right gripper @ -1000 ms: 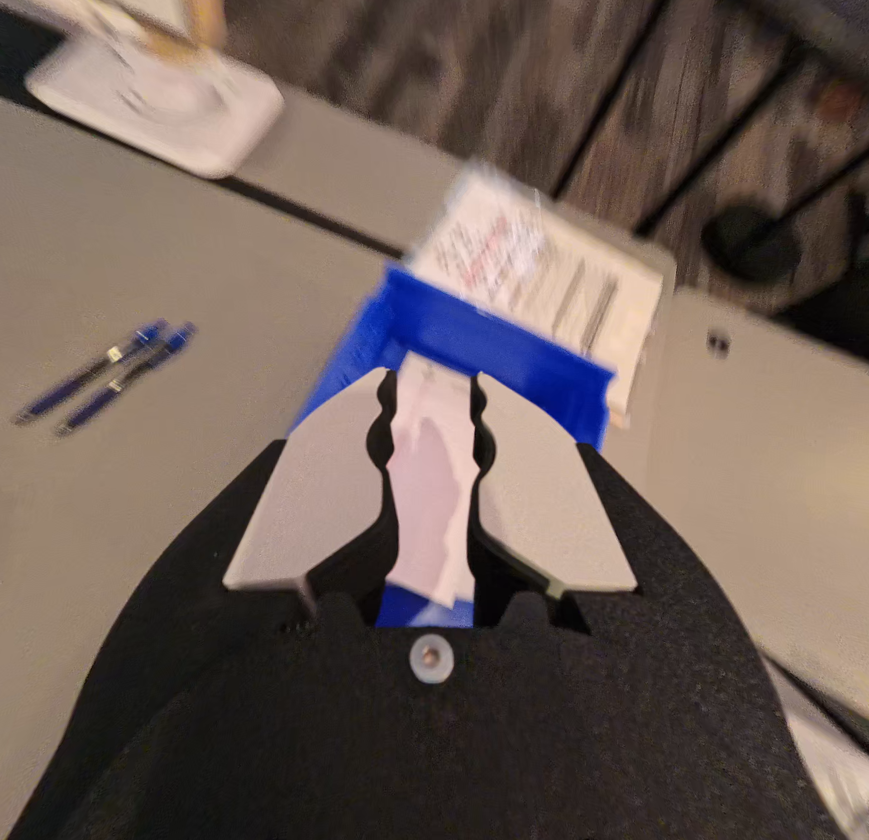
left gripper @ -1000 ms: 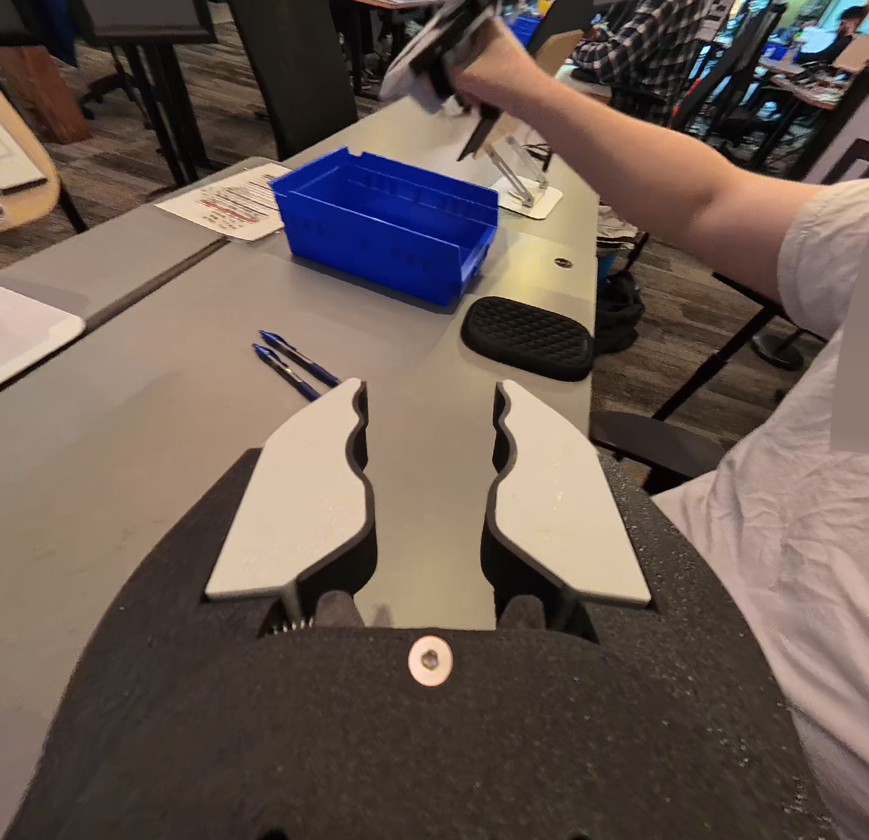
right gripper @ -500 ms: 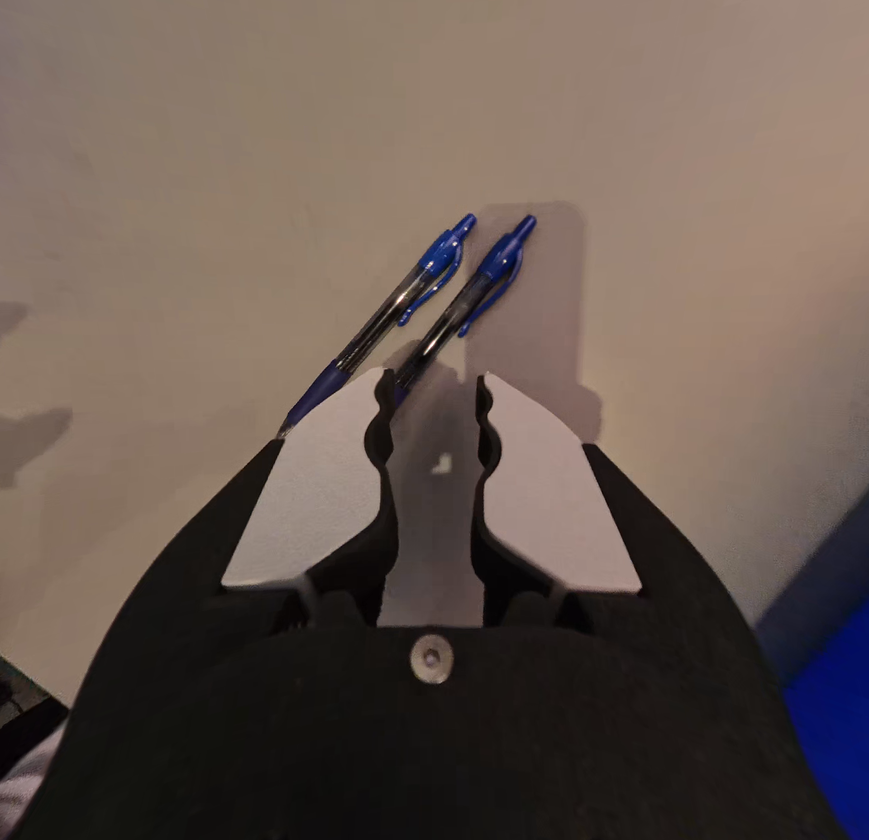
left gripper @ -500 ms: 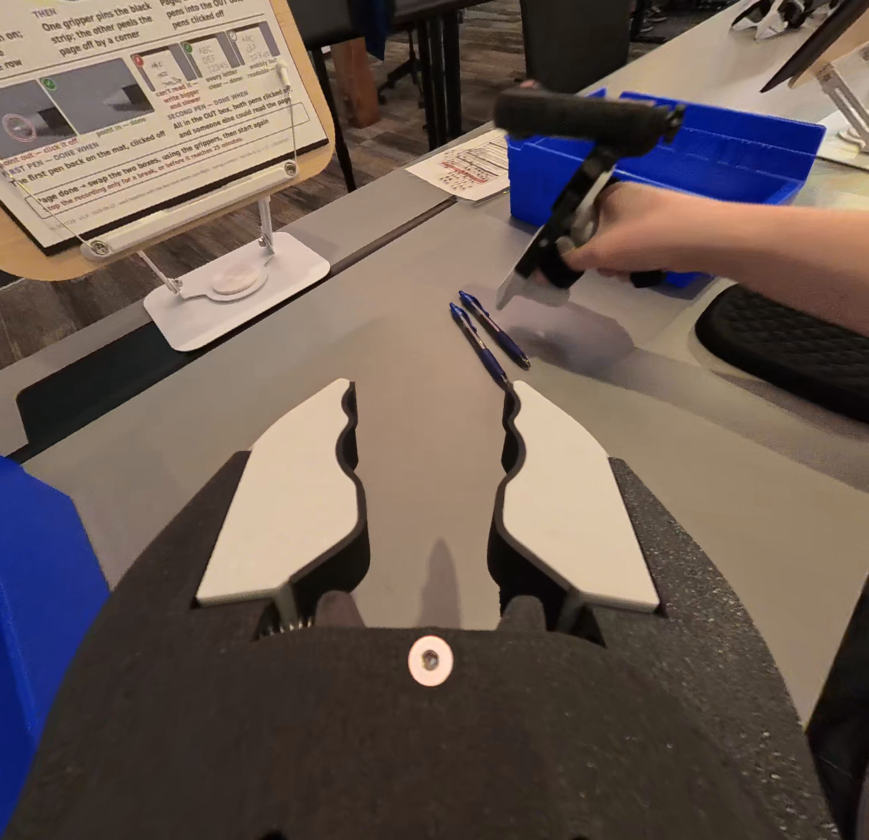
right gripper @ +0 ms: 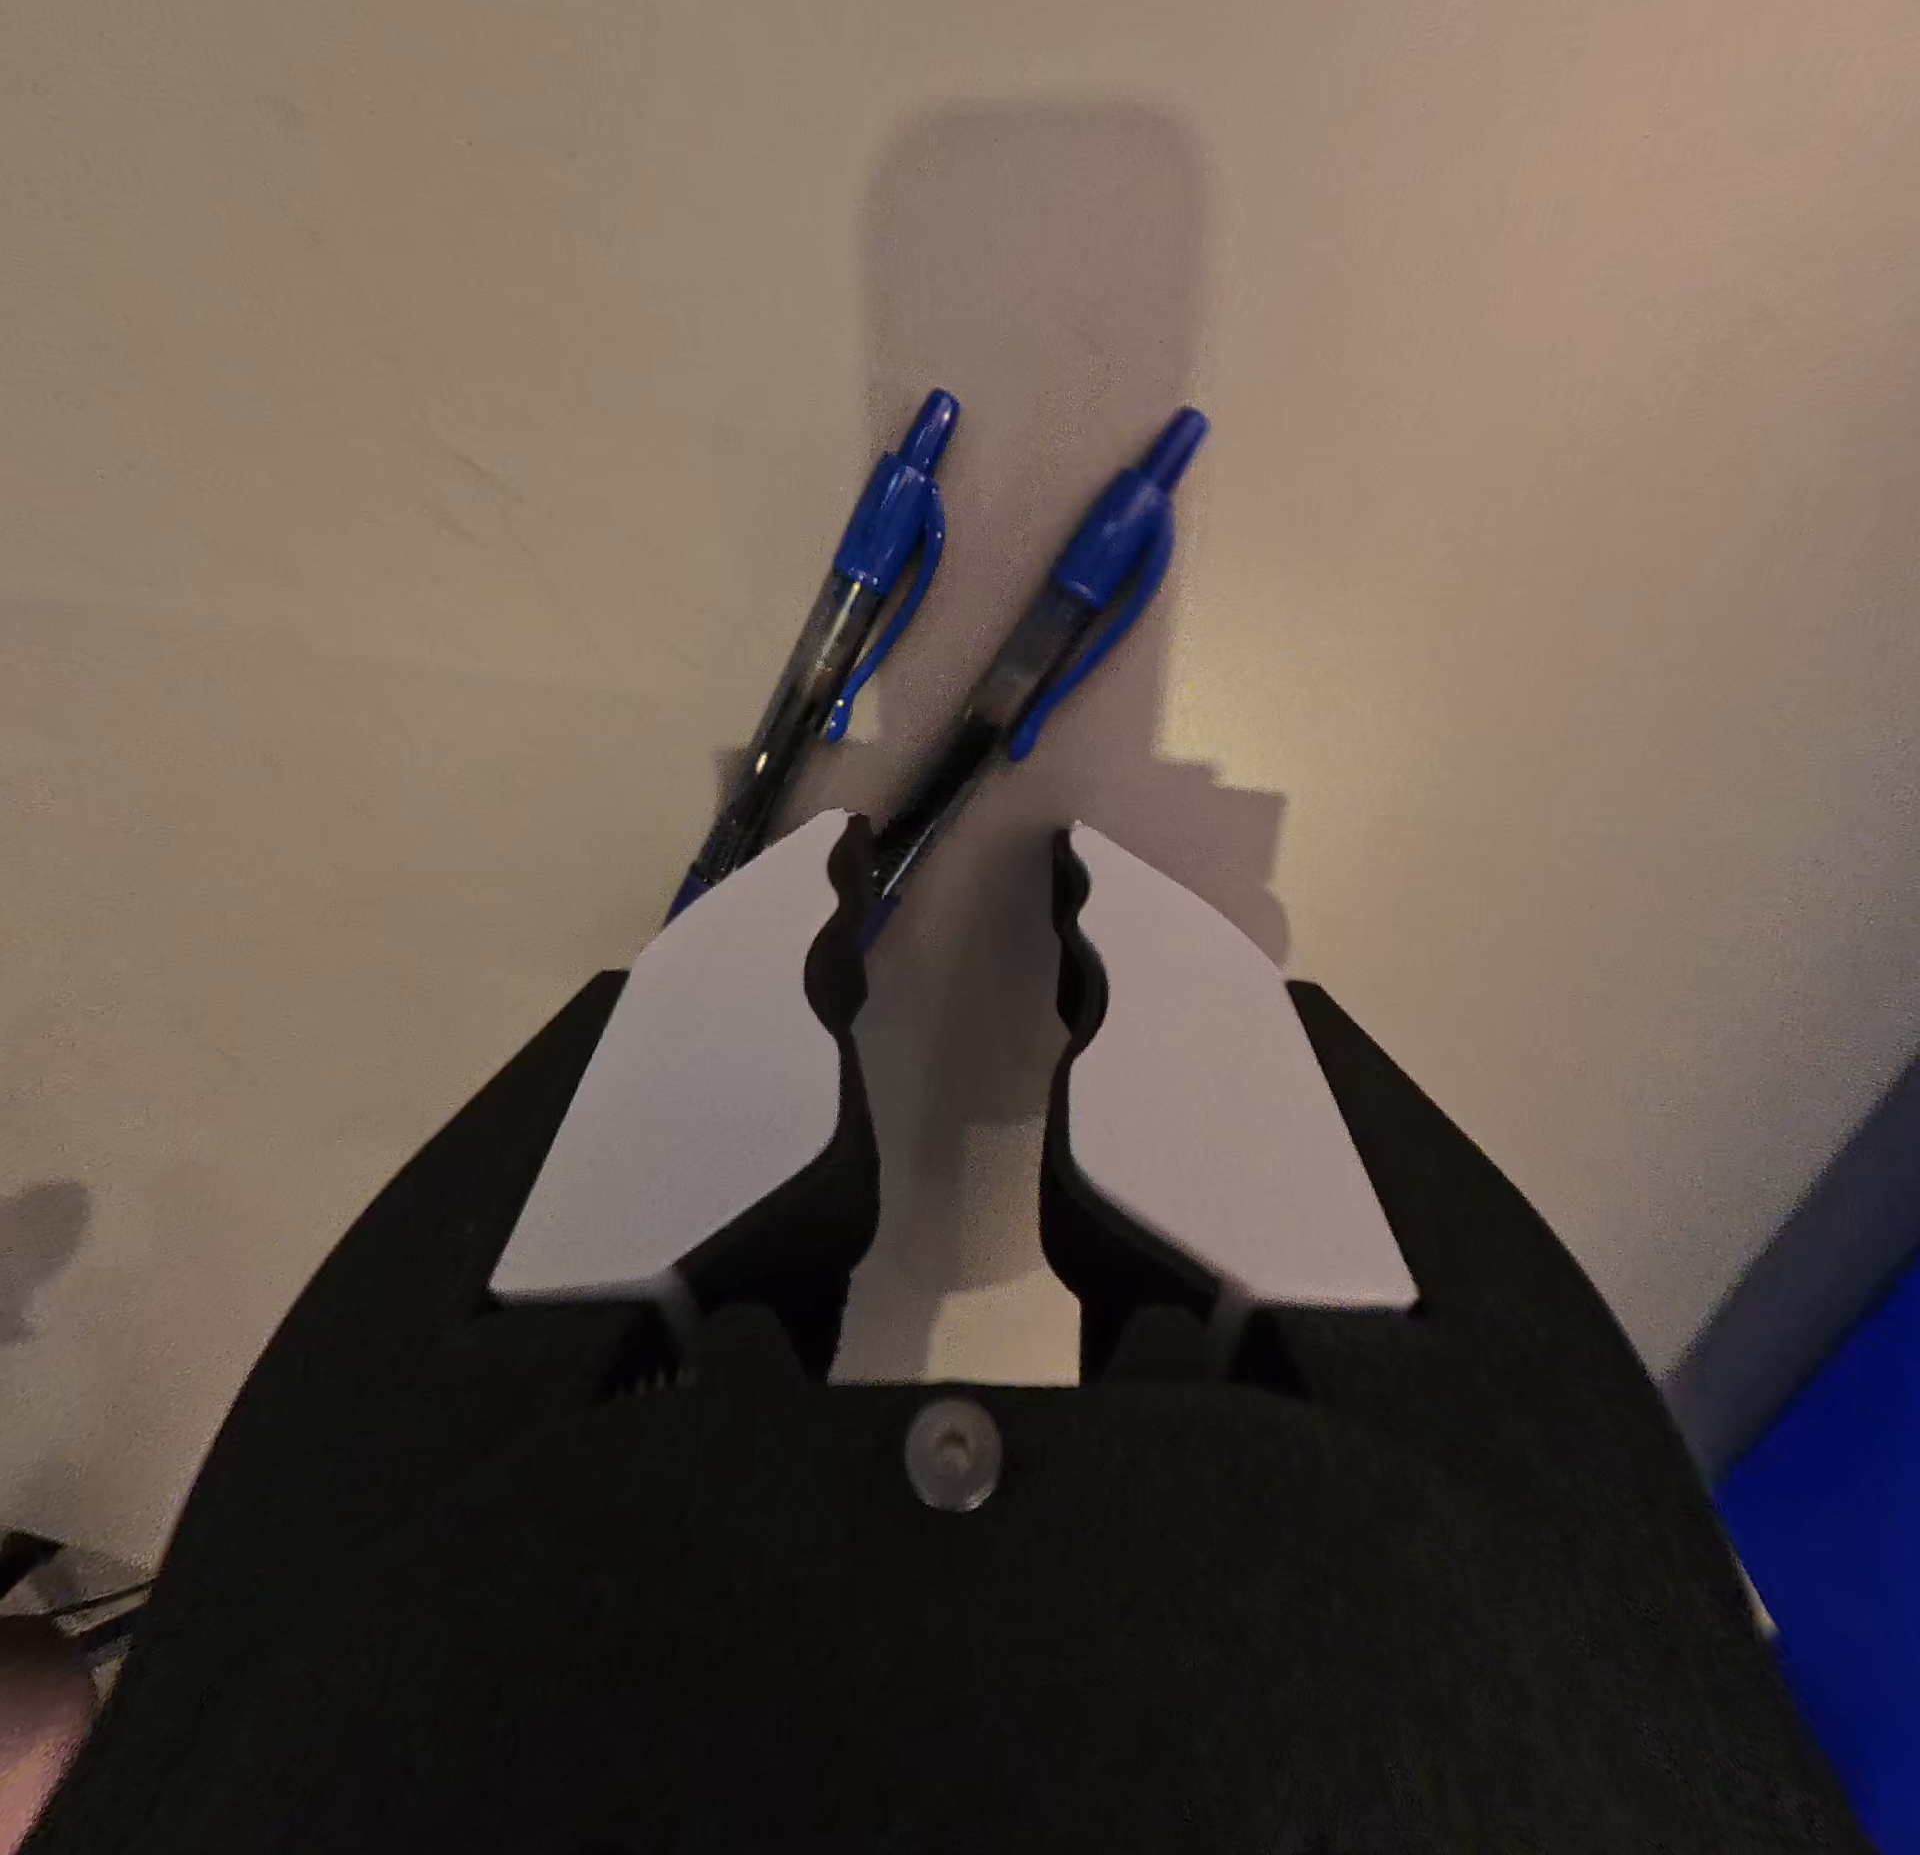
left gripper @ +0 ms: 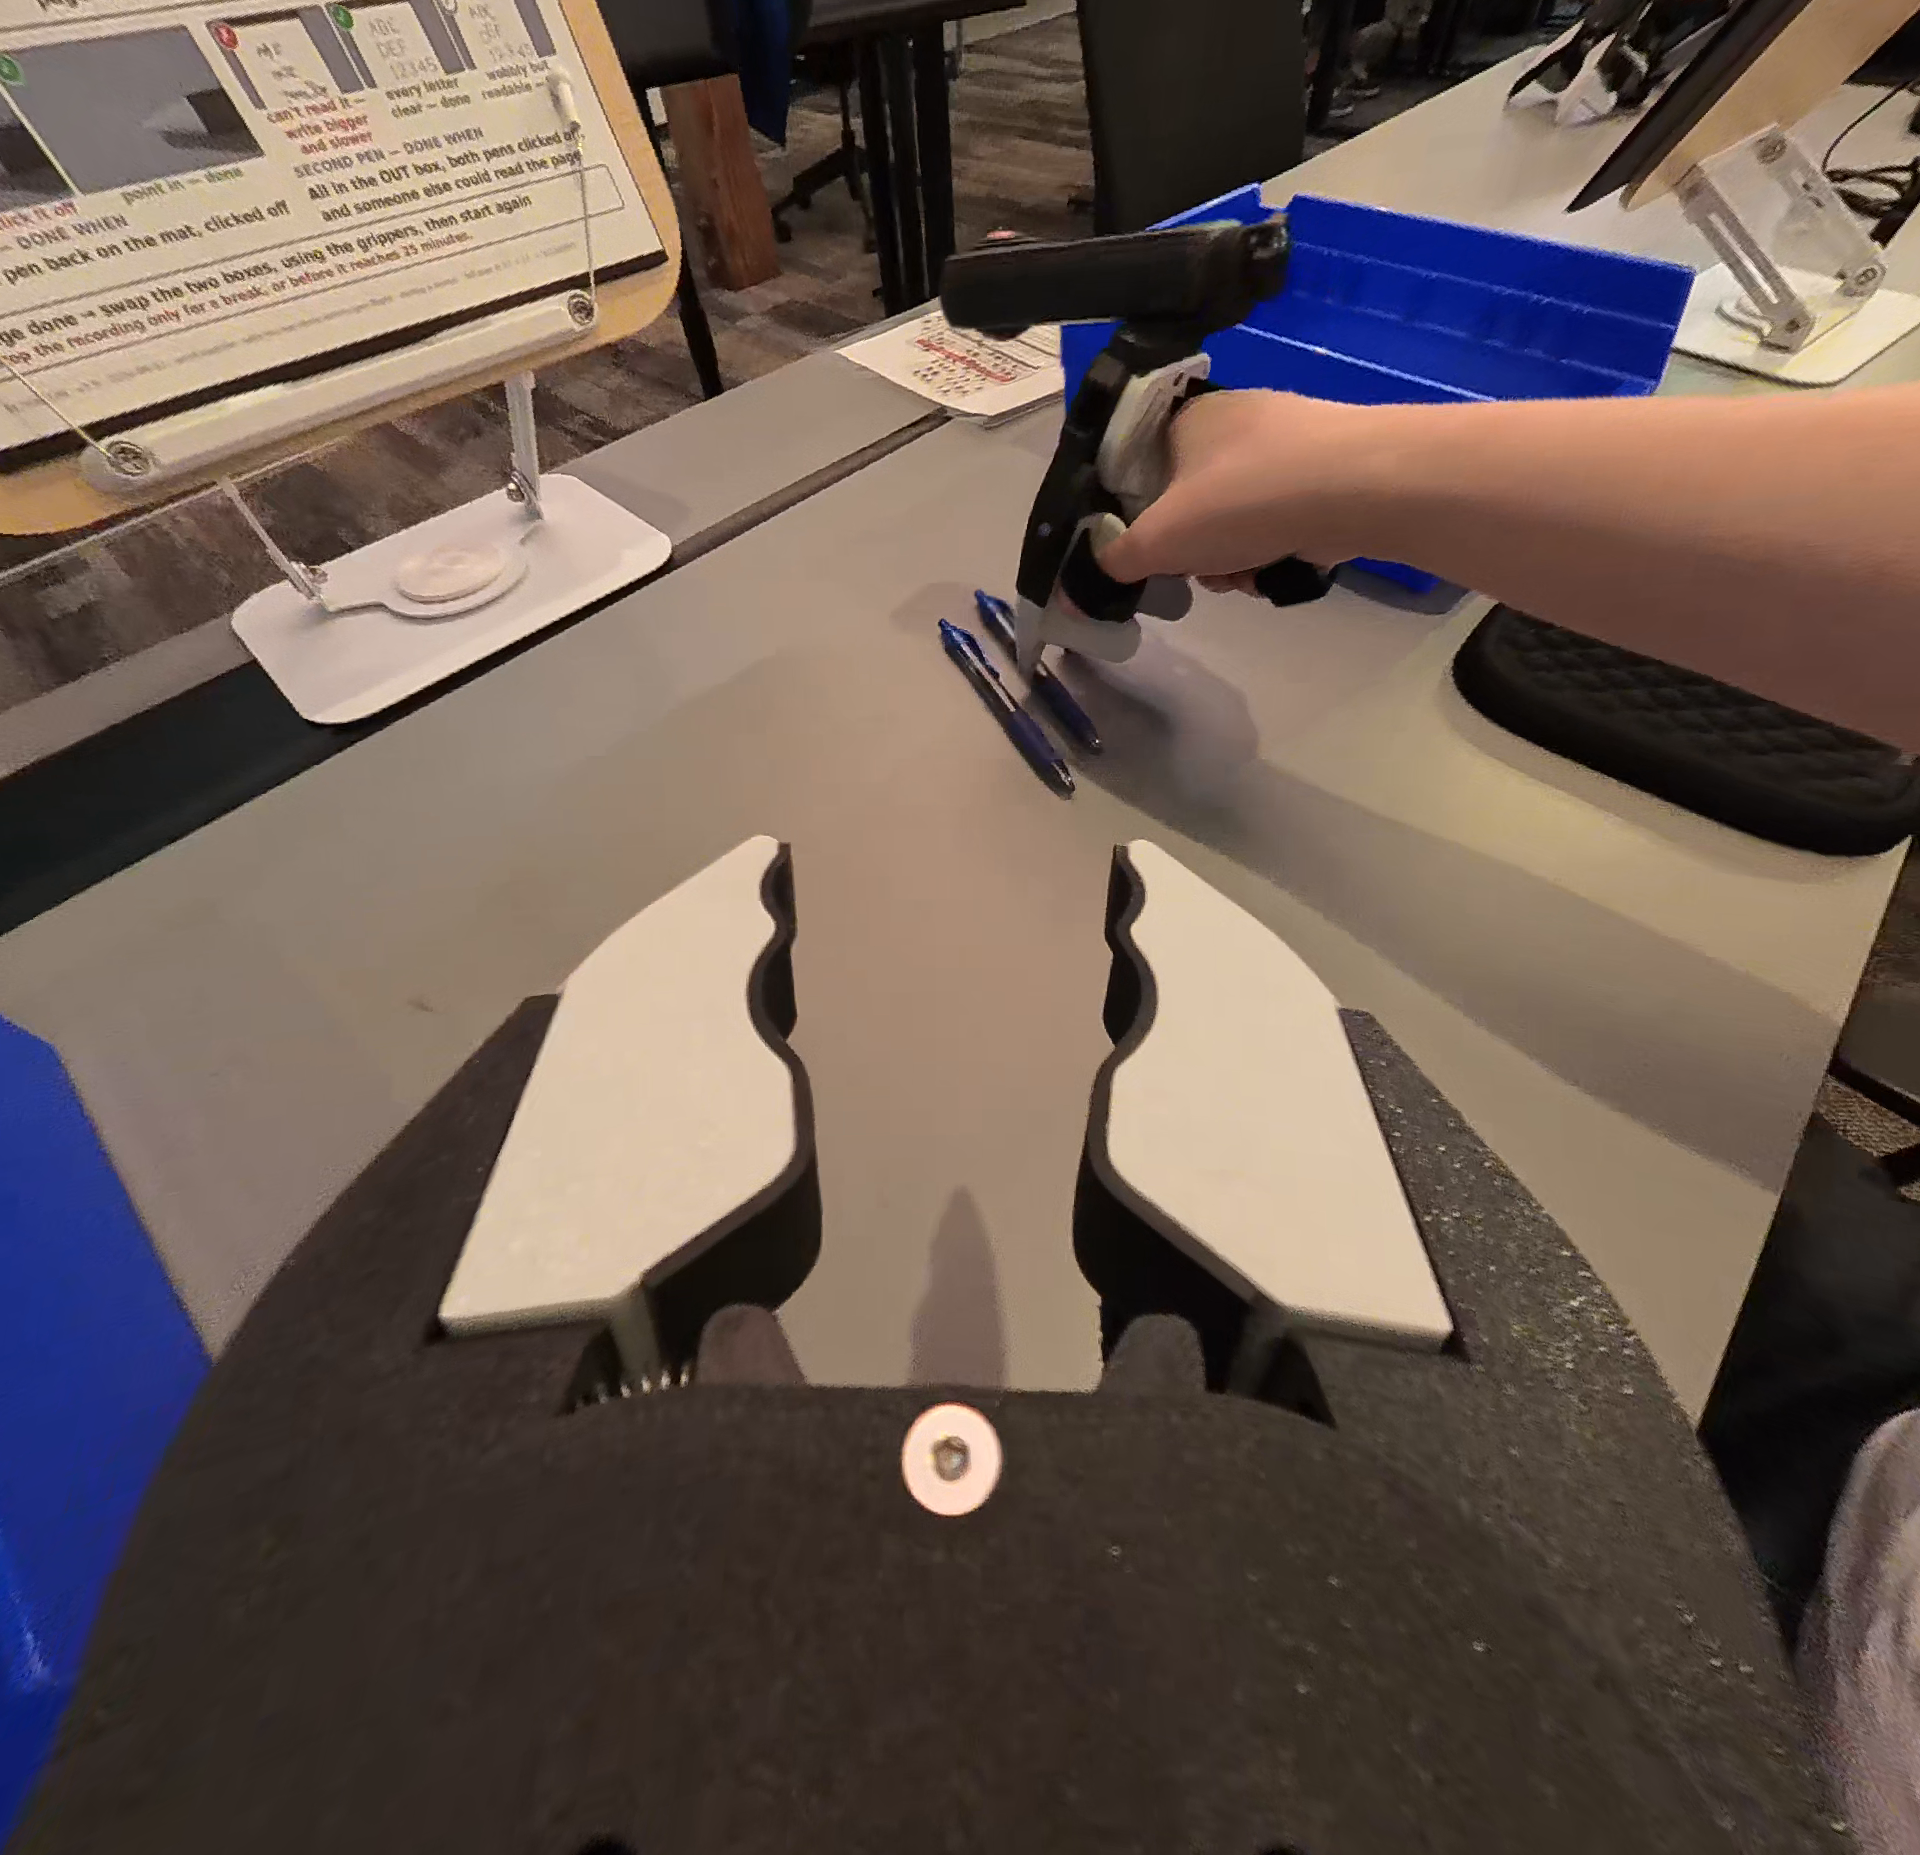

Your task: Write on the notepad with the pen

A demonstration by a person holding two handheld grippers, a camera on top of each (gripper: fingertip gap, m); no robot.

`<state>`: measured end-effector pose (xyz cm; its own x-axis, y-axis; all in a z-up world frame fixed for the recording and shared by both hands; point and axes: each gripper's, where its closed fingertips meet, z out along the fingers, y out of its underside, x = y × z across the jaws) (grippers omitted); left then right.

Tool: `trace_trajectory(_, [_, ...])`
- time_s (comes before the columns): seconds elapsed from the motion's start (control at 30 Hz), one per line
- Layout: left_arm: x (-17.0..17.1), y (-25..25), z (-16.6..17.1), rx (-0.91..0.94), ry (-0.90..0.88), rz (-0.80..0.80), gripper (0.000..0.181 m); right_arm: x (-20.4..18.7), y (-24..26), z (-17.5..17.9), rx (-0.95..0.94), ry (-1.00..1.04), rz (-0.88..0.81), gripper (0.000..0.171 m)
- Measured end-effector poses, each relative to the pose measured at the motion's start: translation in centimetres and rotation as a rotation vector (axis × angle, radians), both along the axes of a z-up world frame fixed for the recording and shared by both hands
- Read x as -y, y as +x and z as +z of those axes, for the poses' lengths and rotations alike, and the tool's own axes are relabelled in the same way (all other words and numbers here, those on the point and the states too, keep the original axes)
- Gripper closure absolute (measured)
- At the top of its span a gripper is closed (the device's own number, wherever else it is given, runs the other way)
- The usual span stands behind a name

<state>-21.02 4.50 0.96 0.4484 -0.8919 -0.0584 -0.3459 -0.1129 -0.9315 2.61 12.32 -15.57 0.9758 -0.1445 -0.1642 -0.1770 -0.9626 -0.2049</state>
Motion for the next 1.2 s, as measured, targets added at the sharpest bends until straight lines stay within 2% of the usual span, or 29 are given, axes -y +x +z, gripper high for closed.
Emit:
trace_trajectory(0.13, [-0.1, -0.4, -0.4, -0.021, 0.005, 0.001, 0.124, 0.2, 0.7, -0.3, 0.154, -0.056, 0.039, 0.149])
trace_trajectory(0.23, [0.0, -0.4, -0.3, -0.006, -0.004, -0.006, 0.125, 0.1, 0.4, -0.3, 0.19, -0.08, 0.065, 0.153])
trace_trajectory(0.57, [0.2, -0.9, -0.6, -0.02, -0.007, 0.005, 0.126, 0.3, 0.1, -0.3, 0.154, -0.076, 0.204, 0.16])
trace_trajectory(0.7, [0.4, -0.7, -0.5, -0.03, -0.002, 0.002, 0.126, 0.3, 0.4, 1.0, 0.151, -0.024, 0.281, 0.161])
trace_trajectory(0.8, [0.6, -0.6, -0.5, -0.036, -0.003, 0.003, 0.126, 0.5, 1.1, 4.2, 0.134, 0.039, 0.338, 0.161])
trace_trajectory(0.93, [0.9, -0.3, -0.2, -0.027, -0.011, -0.001, 0.126, 0.5, 3.9, 12.0, 0.101, 0.189, 0.342, 0.161])
trace_trajectory(1.07, [1.1, -0.4, 0.2, -0.037, -0.002, 0.008, 0.127, 1.5, 11.5, 18.8, 0.173, 0.249, 0.27, 0.161])
trace_trajectory(1.13, [1.3, -0.5, 0.4, -0.042, 0.006, 0.016, 0.127, 2.3, 16.3, 20.0, 0.199, 0.238, 0.194, 0.161])
trace_trajectory(1.2, [1.5, -0.6, 0.8, -0.036, 0.007, 0.022, 0.127, 3.4, 20.4, 19.6, 0.189, 0.216, 0.132, 0.161])
